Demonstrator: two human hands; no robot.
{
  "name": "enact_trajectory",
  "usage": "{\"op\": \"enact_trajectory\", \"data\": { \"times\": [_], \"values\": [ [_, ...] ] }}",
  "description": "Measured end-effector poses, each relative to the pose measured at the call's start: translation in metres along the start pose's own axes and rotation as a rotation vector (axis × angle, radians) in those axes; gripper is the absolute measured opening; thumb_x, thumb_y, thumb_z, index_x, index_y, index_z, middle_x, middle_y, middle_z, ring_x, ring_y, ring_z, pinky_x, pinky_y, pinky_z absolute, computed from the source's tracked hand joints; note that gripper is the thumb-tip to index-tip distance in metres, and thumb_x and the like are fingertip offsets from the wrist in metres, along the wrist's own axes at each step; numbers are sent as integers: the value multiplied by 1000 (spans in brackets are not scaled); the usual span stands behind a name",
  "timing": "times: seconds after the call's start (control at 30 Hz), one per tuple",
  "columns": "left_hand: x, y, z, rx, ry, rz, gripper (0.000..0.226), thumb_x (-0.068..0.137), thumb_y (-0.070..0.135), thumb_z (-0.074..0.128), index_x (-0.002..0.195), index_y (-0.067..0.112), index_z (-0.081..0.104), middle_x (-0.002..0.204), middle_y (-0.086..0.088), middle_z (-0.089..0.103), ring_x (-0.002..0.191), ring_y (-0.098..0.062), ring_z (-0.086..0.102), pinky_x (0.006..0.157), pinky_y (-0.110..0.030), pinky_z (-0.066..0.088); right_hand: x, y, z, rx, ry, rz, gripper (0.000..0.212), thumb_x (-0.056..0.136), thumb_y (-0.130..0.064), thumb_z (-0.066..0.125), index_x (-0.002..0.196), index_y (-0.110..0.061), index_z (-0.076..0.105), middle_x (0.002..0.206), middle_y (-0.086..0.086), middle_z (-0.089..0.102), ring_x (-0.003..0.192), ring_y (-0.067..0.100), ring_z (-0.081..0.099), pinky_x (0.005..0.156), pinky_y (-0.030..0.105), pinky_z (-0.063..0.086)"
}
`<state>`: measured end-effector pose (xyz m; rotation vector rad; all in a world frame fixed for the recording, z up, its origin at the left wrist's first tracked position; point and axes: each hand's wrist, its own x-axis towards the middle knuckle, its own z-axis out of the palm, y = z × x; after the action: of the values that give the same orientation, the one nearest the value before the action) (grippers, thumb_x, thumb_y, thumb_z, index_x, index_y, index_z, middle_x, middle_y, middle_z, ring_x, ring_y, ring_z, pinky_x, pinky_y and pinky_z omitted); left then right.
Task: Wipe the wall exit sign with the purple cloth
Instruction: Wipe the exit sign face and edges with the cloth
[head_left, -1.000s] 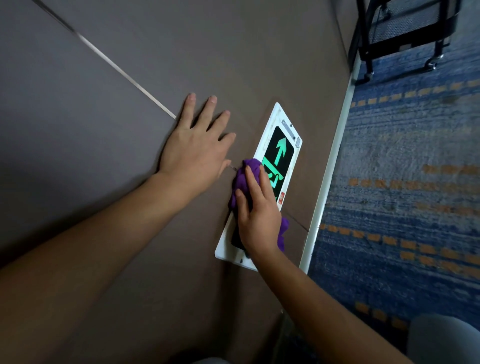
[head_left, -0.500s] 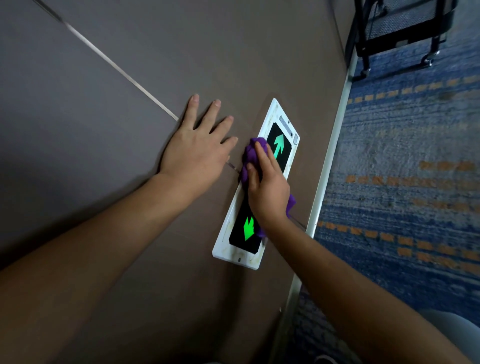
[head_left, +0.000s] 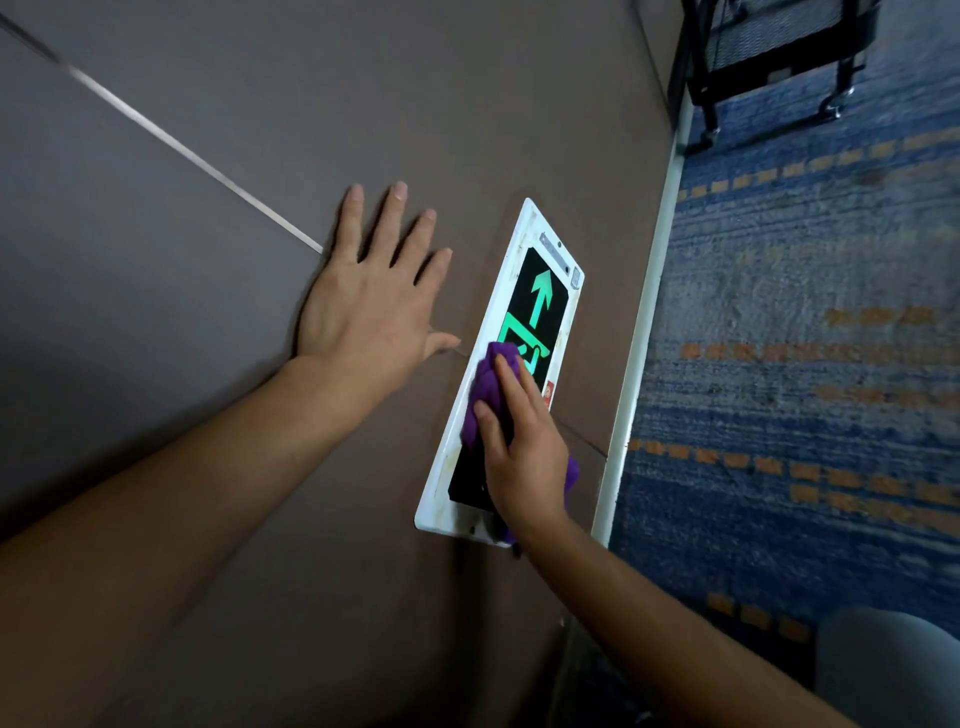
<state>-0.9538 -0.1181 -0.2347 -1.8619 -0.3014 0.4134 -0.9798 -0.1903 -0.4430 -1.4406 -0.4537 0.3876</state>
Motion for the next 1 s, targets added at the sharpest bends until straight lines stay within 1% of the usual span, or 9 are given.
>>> {"op": "enact_trajectory", "data": {
  "times": [0.13, 0.27, 0.33, 0.43, 0.5, 0.63, 0.77, 0.9, 1.0],
  "values": [
    [1, 2, 0, 38, -29, 31, 104, 85, 87, 1, 165, 20, 4, 173, -18, -2, 158, -45, -8, 125, -65, 1, 15, -5, -6, -34, -28, -30, 55, 105, -32, 58, 157, -37, 40, 165, -12, 36, 150, 10, 38, 109, 25, 39],
    [0, -12, 3, 70, -42, 128, 118, 72, 95, -9, 164, 20, -2, 172, -19, -6, 157, -45, -12, 125, -63, -2, 18, -5, -9, -46, -48, -49, 56, 105, -32, 56, 158, -37, 38, 166, -11, 35, 151, 11, 36, 109, 24, 37],
    [0, -17, 4, 98, -26, 161, 119, 72, 96, -6, 163, 20, -5, 172, -18, -9, 158, -44, -13, 125, -63, -5, 17, -4, -7, -47, -44, -42, 56, 105, -32, 56, 158, -38, 37, 166, -11, 35, 151, 11, 36, 109, 25, 37],
    [1, -15, 4, 120, -44, 145, 116, 75, 95, -1, 164, 20, -7, 171, -19, -12, 157, -43, -15, 125, -64, -5, 17, -3, -7, 1, -26, -33, 57, 105, -31, 58, 158, -36, 38, 164, -11, 38, 150, 9, 36, 112, 23, 35],
    [2, -12, 4, 115, -53, 135, 114, 76, 94, 1, 164, 21, -8, 171, -19, -12, 158, -43, -15, 124, -64, -5, 18, -1, -7, 33, -28, -47, 59, 104, -29, 59, 158, -35, 36, 163, -11, 40, 150, 7, 36, 115, 20, 31],
    [2, -13, 2, 104, -71, 120, 113, 77, 94, 4, 163, 21, -9, 172, -18, -12, 158, -42, -16, 125, -63, -6, 23, -1, -5, -5, -32, -63, 58, 105, -29, 56, 159, -35, 36, 164, -11, 38, 152, 7, 33, 113, 15, 26],
    [2, -11, 1, 105, -79, 123, 112, 80, 93, 7, 163, 20, -9, 172, -17, -13, 158, -42, -16, 126, -62, -6, 47, -7, -6, -2, -22, -84, 55, 106, -30, 55, 158, -32, 38, 164, -9, 39, 152, 10, 34, 115, 22, 31],
    [2, -11, 1, 102, -78, 121, 112, 80, 92, 9, 163, 18, -7, 172, -16, -11, 158, -42, -14, 126, -62, -4, 83, -16, -10, 45, 1, -66, 53, 105, -31, 56, 156, -32, 42, 163, -10, 40, 149, 9, 38, 111, 19, 31],
    [3, -11, 1, 104, -84, 126, 112, 81, 92, 9, 163, 18, -7, 172, -17, -11, 158, -42, -14, 126, -63, -3, 89, -16, -12, 54, 14, -48, 53, 105, -30, 57, 156, -31, 43, 163, -9, 42, 149, 10, 39, 111, 19, 31]
  ]
}}
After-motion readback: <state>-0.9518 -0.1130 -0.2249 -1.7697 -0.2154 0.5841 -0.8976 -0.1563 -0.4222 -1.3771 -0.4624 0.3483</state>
